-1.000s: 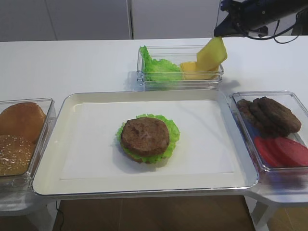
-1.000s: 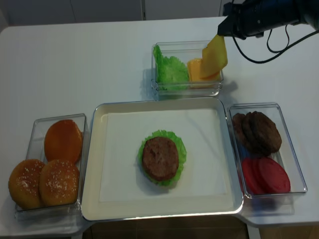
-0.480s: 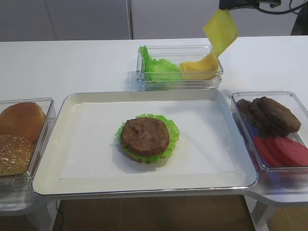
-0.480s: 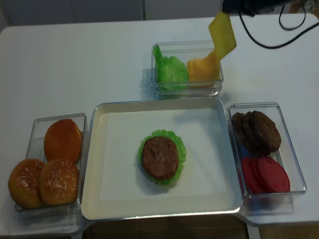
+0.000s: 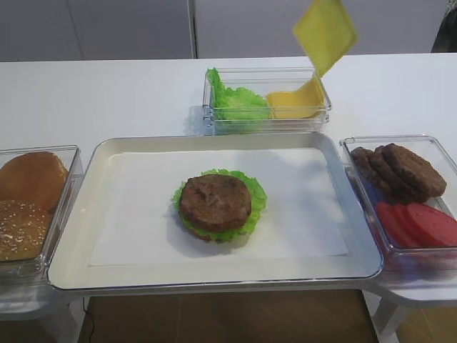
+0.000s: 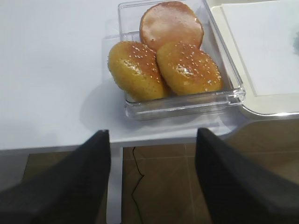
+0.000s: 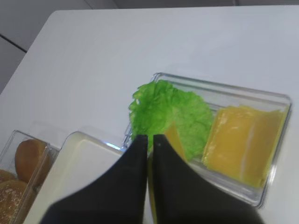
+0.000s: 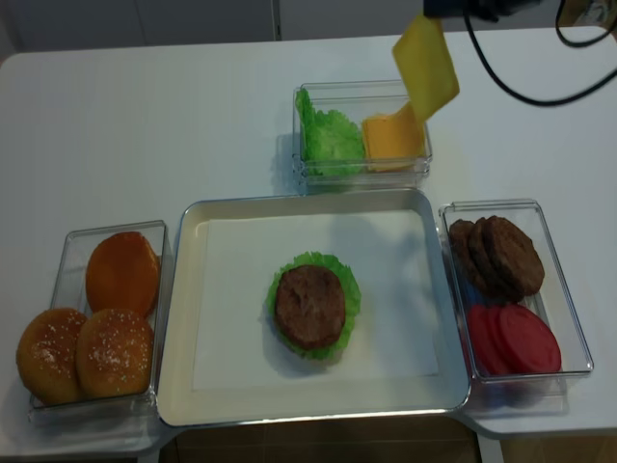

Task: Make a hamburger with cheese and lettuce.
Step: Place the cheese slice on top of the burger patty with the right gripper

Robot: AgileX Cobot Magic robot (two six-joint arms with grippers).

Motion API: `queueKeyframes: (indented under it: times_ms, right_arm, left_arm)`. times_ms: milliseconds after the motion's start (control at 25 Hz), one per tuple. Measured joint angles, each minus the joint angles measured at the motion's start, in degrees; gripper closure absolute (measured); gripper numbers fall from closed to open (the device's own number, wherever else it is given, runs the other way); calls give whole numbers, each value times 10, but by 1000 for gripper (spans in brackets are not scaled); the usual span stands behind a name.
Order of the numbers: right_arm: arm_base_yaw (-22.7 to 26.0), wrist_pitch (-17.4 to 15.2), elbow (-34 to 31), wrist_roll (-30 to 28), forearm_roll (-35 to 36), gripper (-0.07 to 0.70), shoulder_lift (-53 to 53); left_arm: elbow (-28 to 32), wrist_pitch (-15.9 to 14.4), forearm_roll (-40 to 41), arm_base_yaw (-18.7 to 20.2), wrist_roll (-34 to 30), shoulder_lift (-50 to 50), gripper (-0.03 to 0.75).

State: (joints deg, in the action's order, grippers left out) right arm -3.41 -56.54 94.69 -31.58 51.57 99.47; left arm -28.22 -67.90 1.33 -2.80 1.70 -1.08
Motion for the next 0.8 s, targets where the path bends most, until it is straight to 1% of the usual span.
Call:
queueKeyframes:
  times_ms: [360, 560, 800]
  right_arm:
    - [-54, 8, -126, -3, -3, 586, -99]
    - [-86, 9, -177, -3, -3, 586, -130]
    - [-151, 16, -221, -3, -4, 586, -141]
  left_arm:
    - [0, 0, 0, 0, 0, 0, 283]
    - [0, 0, 0, 0, 0, 0, 283]
    - [0, 0, 0, 0, 0, 0, 283]
